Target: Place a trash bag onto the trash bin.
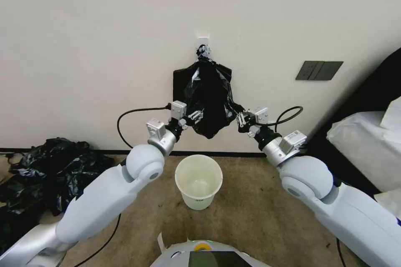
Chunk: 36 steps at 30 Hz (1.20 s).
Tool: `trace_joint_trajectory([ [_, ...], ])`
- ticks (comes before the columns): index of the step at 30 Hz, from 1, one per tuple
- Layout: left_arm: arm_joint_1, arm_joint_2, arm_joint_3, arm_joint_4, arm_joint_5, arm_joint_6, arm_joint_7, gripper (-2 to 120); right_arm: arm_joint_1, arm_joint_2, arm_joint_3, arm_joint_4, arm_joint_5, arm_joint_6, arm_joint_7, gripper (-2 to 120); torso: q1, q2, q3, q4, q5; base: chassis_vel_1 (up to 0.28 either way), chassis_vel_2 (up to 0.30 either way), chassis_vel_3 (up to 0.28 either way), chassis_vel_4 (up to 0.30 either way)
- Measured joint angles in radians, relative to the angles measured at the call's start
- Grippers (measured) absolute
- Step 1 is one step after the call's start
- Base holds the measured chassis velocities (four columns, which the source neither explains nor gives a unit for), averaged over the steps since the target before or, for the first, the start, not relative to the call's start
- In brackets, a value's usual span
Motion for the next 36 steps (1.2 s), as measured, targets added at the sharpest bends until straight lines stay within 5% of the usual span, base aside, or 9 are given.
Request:
trace_joint_trajectory([
  [15,-0.044,-0.044,0.018,0.043,-0.097,0.019,-0.030,0,0.020,-0.015,0.001,-0.018,0.020,0.018,0.007,0,0.000,0.000,0.000,0.0000,0.0000,0.000,0.000,0.000,0.000],
  [36,0.209,0.021,-0.168,-0.167,-0.105,-0.092,-0.021,0,-0.177,0.103,0.054,0.131,0.107,0.041,0.055,0,0.000,0.000,0.000,-0.0001,0.0000,0.000,0.000,0.000,0.000],
])
